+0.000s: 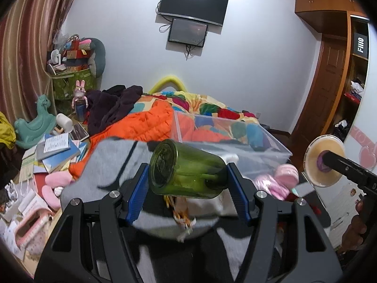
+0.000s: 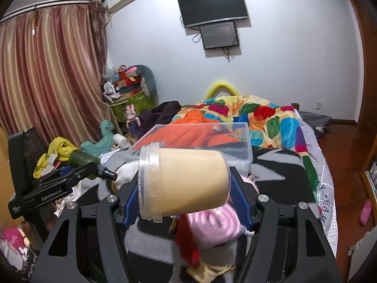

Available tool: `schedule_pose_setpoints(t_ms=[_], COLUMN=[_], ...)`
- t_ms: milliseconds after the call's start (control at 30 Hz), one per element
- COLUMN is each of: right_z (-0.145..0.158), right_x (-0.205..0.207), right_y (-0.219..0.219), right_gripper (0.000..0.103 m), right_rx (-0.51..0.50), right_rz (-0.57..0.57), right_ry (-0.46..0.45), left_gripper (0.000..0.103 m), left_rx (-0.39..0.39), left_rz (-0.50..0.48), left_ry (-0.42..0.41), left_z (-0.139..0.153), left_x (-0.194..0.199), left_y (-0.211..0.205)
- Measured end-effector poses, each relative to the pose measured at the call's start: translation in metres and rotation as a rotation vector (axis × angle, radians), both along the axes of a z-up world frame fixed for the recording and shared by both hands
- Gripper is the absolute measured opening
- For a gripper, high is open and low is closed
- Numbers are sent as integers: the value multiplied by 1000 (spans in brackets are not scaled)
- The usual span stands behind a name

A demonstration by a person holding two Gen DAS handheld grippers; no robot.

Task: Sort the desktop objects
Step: 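Carry the bottle over the clear box with left tool while right tool carries the jar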

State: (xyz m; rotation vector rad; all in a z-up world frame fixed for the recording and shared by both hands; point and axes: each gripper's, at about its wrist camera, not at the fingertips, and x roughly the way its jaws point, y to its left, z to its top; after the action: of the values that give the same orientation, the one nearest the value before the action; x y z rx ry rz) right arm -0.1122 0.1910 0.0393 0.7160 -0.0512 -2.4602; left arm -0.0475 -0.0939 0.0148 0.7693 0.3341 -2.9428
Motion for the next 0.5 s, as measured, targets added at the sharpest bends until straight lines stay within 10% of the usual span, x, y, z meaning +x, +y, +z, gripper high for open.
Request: schedule_pose_setpoints(t_ms=[500], right_z=[1], right_x=[-98], right_y=[-20], right_gripper=[63], right_rx=[82], right_rz=[-99], right_ry=[-42], left_gripper=[64], left_rx=[17], left_rz=[-101], left_ry=[-73], left_z=[17], left_x=[-106], left_y=[2])
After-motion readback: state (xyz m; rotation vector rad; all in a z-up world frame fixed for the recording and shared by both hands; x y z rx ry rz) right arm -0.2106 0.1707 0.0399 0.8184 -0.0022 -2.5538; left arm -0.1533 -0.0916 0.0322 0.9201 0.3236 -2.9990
